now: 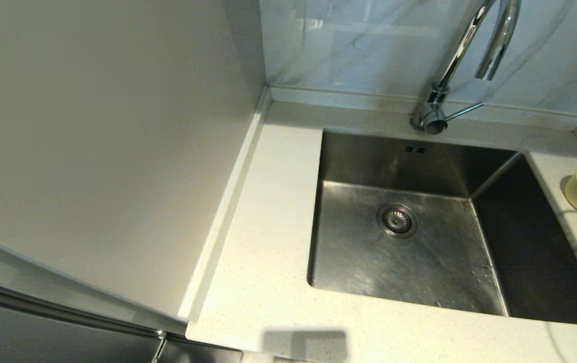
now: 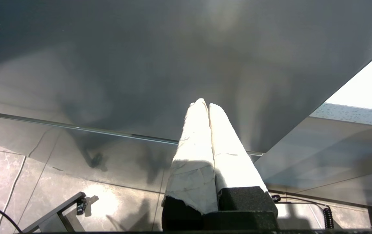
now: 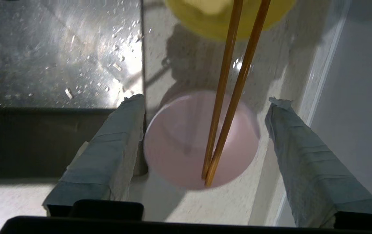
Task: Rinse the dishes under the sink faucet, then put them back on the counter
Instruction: Put the chopsticks into the sink
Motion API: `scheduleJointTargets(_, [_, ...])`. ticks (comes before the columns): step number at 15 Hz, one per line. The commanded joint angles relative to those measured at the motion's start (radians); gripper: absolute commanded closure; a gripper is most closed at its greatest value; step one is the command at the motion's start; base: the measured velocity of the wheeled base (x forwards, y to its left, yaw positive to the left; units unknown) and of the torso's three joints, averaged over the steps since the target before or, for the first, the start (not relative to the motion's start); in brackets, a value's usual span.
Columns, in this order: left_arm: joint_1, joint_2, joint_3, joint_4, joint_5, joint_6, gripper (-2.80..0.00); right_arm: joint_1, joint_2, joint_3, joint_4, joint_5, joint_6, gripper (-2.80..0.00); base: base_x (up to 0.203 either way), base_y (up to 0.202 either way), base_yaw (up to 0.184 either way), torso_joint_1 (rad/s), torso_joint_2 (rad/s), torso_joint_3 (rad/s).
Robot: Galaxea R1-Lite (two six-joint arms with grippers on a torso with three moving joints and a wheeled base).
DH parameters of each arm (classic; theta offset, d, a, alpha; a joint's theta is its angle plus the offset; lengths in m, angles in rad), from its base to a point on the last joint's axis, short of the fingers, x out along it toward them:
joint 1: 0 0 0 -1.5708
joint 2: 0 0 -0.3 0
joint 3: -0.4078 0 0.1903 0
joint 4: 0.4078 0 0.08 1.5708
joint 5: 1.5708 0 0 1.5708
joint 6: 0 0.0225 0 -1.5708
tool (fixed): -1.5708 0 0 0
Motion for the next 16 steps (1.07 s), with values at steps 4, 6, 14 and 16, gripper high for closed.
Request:
scheduleJointTargets(4, [0.0,-0.003,0.0,0.0,0.001,0.0,0.0,0.029,0.077,0.0,-0.079,-0.051,-0.01,-2.8,0.0,0.0,0.0,0.0,0.0,0.0])
scheduleJointTargets(6, [0.0,-0.003,0.0,0.0,0.001,0.0,0.0,0.031,0.091,0.006,-0.08,-0.083,-0.021,-2.8,0.0,0.0,0.0,0.0,0.0,0.0])
scheduleJointTargets(14, [0.0,-0.003,0.0,0.0,0.001,0.0,0.0,0.034,0.117,0.053,-0.08,-0.097,-0.022,-2.8,0.0,0.0,0.0,0.0,0.0,0.0])
scheduleJointTargets(16, [0.0,-0.003,0.0,0.0,0.001,0.0,0.0,0.035,0.129,0.049,-0.08,-0.097,-0.022,-2.8,0.0,0.0,0.0,0.0,0.0,0.0])
